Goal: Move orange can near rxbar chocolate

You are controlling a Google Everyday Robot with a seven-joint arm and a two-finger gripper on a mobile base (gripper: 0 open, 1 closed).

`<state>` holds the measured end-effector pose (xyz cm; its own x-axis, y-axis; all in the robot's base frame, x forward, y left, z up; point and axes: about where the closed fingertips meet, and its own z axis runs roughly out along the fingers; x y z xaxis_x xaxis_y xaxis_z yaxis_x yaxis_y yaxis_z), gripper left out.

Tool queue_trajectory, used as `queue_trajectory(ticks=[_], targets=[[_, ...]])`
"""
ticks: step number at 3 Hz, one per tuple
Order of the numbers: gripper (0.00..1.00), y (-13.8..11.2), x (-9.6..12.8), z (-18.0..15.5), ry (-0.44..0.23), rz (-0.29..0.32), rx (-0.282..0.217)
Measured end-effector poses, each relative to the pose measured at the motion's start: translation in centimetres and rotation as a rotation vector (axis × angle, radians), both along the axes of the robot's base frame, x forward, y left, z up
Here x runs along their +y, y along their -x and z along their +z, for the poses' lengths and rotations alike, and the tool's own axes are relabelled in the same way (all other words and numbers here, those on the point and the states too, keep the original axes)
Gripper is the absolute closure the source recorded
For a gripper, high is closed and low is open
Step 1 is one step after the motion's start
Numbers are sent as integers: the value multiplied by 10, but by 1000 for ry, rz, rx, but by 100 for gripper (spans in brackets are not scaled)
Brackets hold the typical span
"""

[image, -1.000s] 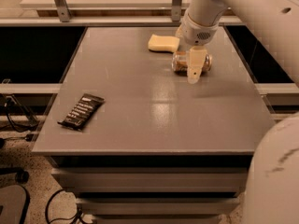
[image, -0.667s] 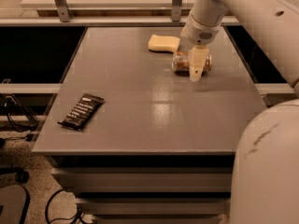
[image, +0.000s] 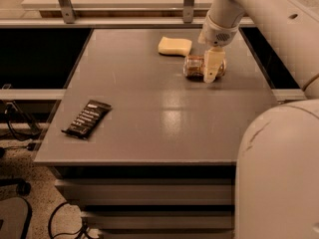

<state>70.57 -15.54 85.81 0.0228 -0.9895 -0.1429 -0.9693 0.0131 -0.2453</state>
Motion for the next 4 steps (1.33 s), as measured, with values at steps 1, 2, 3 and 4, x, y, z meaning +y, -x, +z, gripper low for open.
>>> queue_trajectory(ticks=[1, 2, 3, 4], targets=[[40, -2, -5, 1, 2, -3, 1], [62, 1, -6, 4, 2, 6, 1], [86, 9, -1, 15, -4, 45, -5], [100, 24, 11, 31, -26, 114, -11]])
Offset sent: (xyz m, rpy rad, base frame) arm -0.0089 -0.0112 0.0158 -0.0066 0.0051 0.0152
